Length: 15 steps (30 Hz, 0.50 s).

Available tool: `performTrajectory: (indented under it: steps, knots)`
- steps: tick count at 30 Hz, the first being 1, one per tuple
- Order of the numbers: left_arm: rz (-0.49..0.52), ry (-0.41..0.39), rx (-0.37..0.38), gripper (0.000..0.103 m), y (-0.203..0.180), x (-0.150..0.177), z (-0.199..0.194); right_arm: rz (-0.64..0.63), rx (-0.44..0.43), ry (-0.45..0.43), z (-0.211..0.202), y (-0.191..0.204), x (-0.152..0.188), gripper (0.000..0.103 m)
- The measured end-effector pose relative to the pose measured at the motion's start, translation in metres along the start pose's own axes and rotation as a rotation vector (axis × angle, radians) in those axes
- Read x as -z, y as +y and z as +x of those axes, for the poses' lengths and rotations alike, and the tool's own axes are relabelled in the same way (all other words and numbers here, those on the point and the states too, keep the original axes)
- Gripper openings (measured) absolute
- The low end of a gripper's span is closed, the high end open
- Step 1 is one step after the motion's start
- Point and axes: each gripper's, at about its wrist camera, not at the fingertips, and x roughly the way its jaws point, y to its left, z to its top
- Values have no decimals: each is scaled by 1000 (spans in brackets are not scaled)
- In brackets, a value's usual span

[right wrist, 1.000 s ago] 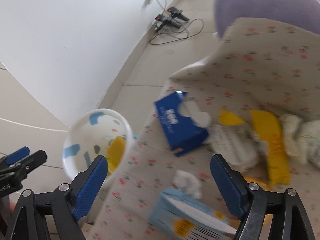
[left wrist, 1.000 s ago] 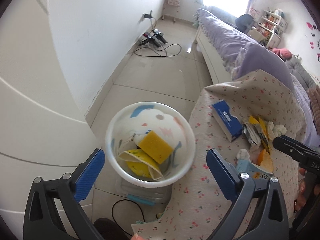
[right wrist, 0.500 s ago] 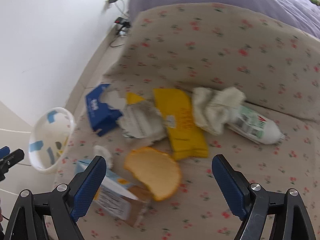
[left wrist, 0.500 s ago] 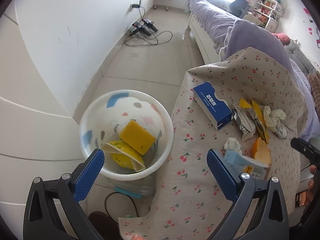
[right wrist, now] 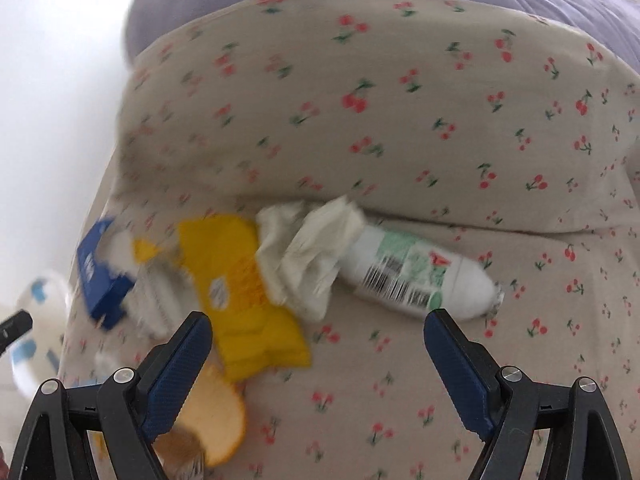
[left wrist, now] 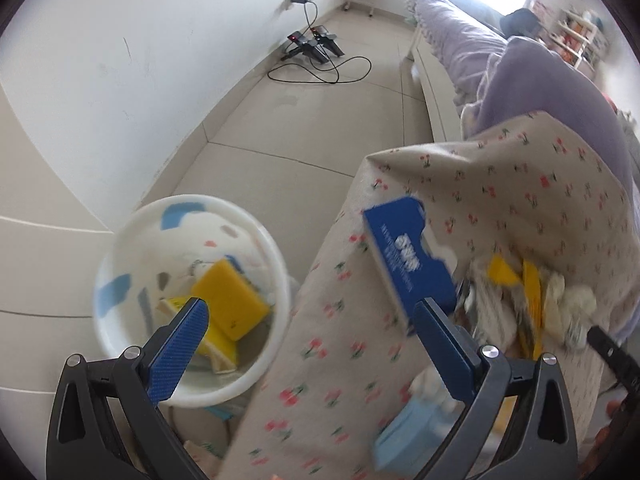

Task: Collect trash
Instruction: 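Grasp the blue tissue box with the left tool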

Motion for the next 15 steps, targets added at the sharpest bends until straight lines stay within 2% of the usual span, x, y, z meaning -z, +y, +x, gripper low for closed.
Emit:
performTrajectory:
  steps: [2, 5, 10, 15]
  knots:
    - [-9, -7, 17, 100, -8, -5, 7, 56, -37, 10, 10, -3, -6, 89]
    - [7, -17, 43, 90, -25, -11, 17, 108, -70, 19, 23, -2, -12, 89]
    - [9, 9, 86, 80, -42, -14, 36, 132, -15, 53, 45, 3, -14, 75]
    - [21, 23, 97, 74, -58, -14, 50, 158, -22, 83, 61, 1, -13, 60]
